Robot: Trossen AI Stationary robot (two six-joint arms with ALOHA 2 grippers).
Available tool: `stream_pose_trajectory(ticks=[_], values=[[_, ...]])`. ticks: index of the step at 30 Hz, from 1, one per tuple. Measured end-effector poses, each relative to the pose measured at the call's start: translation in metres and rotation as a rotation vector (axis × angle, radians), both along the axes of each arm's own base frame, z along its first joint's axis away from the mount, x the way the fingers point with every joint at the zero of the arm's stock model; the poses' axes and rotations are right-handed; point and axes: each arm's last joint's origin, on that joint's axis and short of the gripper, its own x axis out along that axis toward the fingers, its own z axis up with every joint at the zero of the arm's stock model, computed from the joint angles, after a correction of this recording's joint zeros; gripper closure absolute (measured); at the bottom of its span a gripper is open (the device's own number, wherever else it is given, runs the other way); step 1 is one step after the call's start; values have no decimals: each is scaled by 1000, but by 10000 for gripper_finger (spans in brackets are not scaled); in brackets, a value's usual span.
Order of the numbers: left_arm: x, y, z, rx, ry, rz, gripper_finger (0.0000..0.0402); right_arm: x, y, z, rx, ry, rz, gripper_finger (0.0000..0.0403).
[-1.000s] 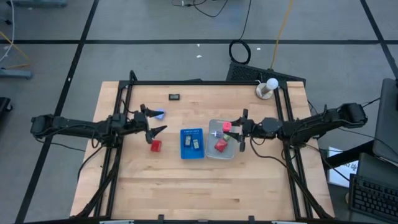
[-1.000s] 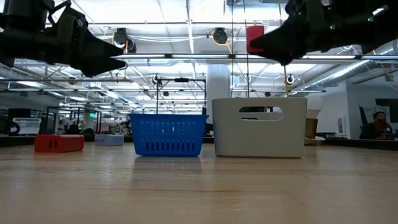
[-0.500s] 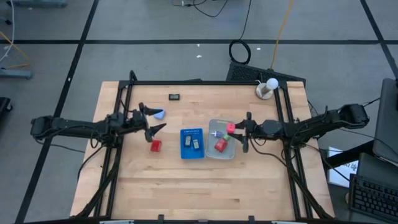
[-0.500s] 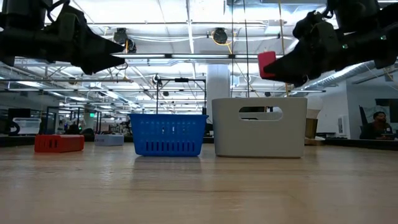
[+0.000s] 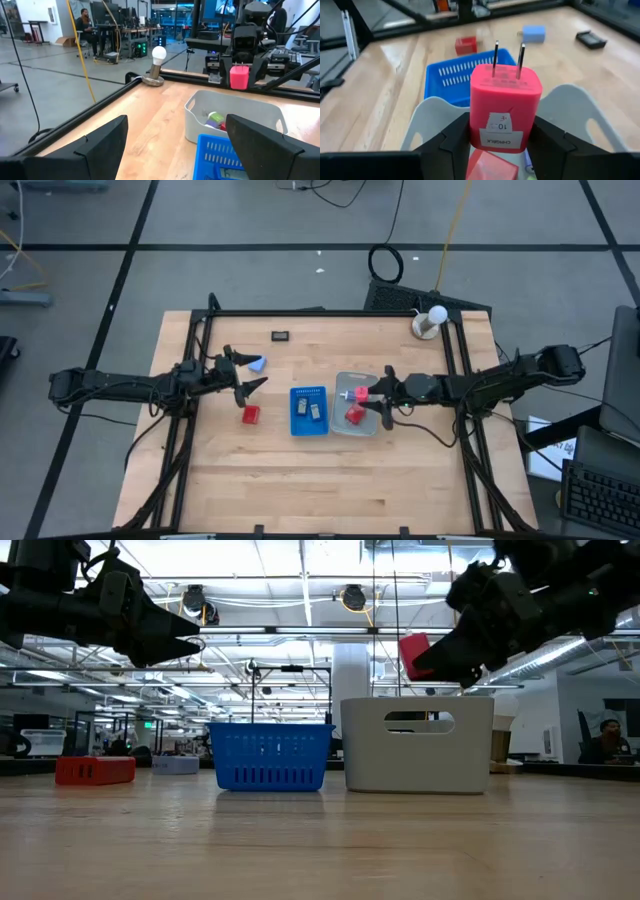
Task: Pick & Place Office items
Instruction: Put the pink charger adapter into the gray bin
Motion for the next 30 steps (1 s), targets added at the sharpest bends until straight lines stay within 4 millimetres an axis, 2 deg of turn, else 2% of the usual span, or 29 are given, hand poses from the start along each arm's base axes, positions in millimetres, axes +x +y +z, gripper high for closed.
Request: stream_pose_trajectory(ticks=[7,14,19,26,30], values=[[0,0,0,-3,1,0,66,32,2,-6,4,135,9,244],[0,0,0,-13,-1,-1,66,59,4,-17,14,258,48,251],[0,0,-1,-17,5,-2,66,63,1,-27,14,346,34,243],[0,0,-2,-19,12,-3,66,62,-2,-28,26,362,21,248],[0,0,-2,-20,18,-3,66,62,-2,-28,27,366,22,233]])
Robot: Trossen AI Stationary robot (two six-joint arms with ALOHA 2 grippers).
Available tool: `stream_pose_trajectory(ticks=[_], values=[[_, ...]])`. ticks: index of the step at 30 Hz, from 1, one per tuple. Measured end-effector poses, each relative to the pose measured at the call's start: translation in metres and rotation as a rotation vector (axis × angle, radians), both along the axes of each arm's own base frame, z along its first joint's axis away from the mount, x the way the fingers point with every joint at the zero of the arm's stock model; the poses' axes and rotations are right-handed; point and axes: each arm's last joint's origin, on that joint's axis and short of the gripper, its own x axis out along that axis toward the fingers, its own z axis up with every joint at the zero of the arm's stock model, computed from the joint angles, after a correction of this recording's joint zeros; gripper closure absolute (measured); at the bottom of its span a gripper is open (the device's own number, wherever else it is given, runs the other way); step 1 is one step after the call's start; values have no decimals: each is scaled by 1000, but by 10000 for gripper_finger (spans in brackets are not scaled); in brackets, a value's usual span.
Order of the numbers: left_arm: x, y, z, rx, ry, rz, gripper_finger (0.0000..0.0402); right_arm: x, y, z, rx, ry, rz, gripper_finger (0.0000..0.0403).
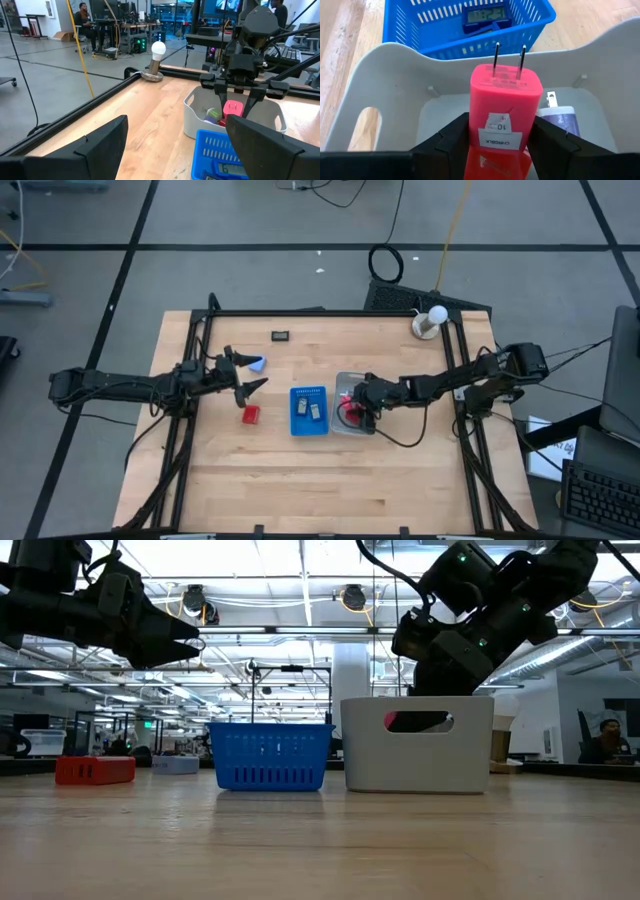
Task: Pick & Place Office items
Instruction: Put the pink charger adapter into the gray bin
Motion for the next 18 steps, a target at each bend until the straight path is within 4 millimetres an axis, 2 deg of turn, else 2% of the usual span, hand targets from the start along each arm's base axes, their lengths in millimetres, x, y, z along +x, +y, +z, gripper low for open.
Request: stream_pose_trajectory(ticks=[12,18], values=[[0,0,0,-2,0,0,66,0,0,0,-1,1,-1,235],[0,0,0,-1,0,0,66,1,0,1,-1,-20,-1,222]])
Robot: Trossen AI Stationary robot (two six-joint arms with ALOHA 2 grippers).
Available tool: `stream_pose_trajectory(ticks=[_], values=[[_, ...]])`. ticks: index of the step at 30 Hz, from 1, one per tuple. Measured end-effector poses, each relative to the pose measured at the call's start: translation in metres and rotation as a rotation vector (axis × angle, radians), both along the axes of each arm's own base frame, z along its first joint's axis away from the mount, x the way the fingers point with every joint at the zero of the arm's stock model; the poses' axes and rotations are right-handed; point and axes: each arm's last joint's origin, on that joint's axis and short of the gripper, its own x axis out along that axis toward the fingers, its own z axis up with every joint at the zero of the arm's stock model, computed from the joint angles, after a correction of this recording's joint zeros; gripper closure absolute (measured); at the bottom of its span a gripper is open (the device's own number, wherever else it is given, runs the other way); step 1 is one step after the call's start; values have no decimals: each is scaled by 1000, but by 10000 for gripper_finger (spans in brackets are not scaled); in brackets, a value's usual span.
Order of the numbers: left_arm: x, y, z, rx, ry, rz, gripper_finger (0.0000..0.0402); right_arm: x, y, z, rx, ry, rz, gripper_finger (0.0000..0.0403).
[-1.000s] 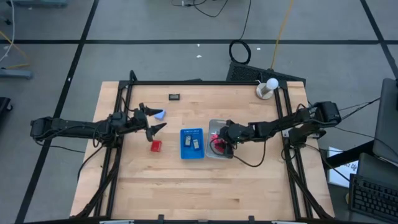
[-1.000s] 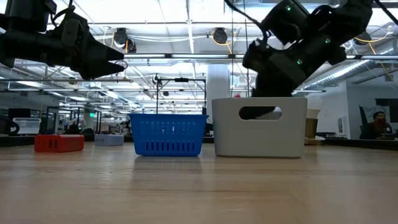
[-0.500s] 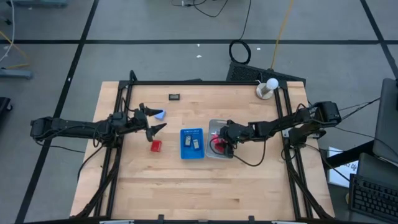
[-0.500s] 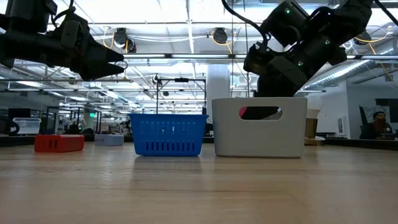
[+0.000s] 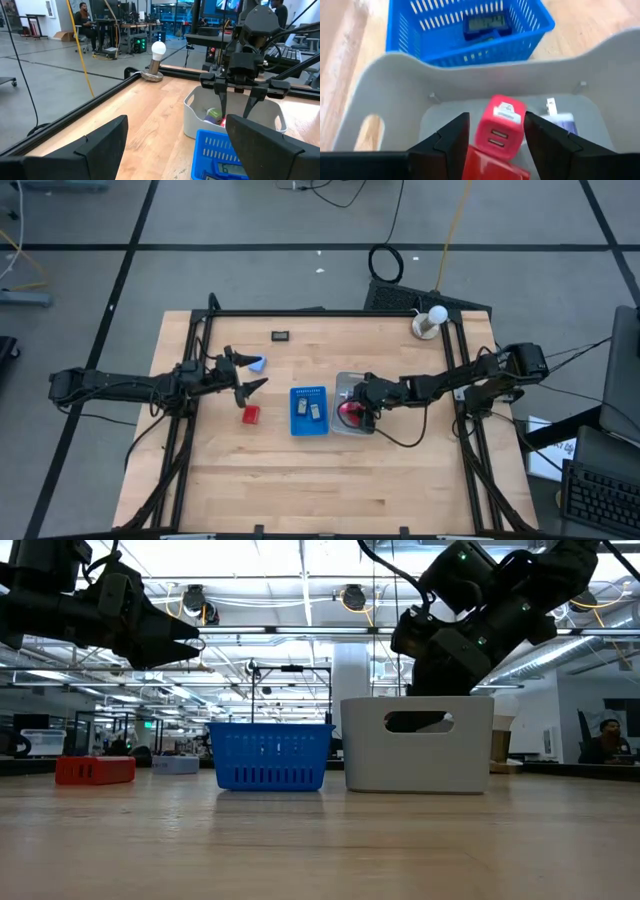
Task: Pick & Place Office items
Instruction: Put the pink charger adapter into the gray bin, then put the light blue charger adapter into the gray bin
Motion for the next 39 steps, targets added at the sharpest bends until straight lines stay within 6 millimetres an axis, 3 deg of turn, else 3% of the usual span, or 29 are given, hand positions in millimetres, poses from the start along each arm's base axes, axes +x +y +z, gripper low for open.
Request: stream_pose_trajectory(ticks=[11,18,25,39], values=[[0,0,-1,-1,6,0,66,11,7,18,119,-212,174,220],[0,0,-1,-27,-1,1,66,1,8,40,127,-269,302,229],[0,0,-1,-105,-20,3,66,-24,7,65,88,-366,341,230],[1,0,-5,-152,1,10,66,-94,-2,65,-41,-584,160,230]])
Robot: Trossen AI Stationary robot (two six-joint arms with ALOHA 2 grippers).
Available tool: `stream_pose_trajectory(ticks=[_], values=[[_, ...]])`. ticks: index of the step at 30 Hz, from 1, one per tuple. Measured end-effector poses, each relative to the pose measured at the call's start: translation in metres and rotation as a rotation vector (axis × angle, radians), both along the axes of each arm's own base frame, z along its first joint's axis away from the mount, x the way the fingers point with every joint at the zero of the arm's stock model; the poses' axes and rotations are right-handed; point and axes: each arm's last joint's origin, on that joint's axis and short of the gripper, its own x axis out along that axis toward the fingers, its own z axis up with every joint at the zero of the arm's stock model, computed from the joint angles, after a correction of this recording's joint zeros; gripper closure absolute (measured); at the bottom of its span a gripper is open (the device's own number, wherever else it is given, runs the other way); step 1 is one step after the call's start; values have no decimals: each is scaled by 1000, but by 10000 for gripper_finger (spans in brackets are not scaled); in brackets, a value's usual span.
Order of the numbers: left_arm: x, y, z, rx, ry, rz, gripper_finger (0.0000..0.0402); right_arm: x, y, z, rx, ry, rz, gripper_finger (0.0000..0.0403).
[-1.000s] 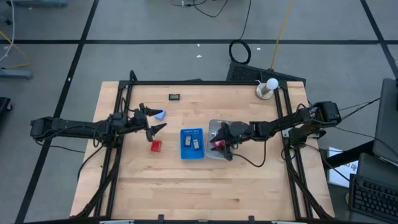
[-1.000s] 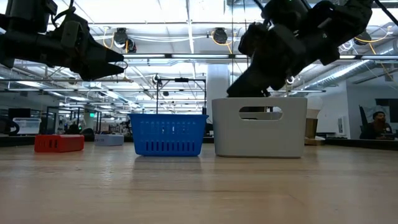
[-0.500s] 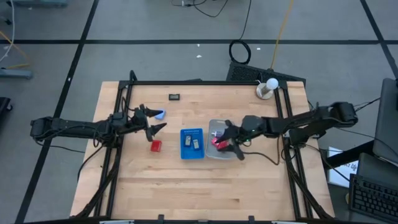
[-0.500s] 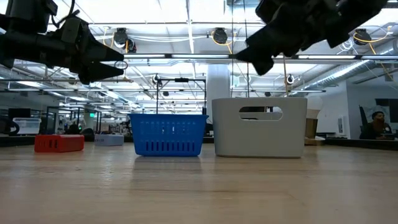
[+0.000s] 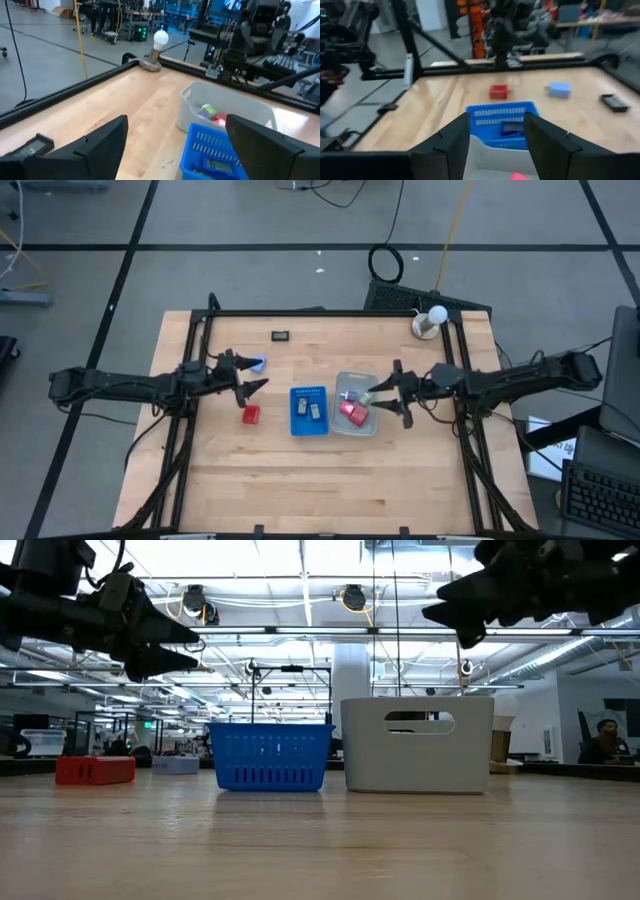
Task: Pick & Place Office items
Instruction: Put the light blue charger adapter into the gray bin
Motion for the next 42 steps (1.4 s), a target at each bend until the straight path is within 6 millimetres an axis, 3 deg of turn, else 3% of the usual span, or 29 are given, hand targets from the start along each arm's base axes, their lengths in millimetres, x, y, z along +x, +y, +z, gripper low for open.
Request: stream_pose_trajectory(ticks=[9,21,29,42], values=[[6,1,-11,-8,87,16,66,-32,-3,-4,-35,-100,-68,230],[12,7,-29,-64,200,208,66,-51,-3,-5,-80,-195,-71,230],[15,8,-33,-62,210,222,66,-59,-6,-17,-83,-188,-167,231],[14,8,-34,-104,209,232,66,-60,-7,-31,-121,-108,-173,245]])
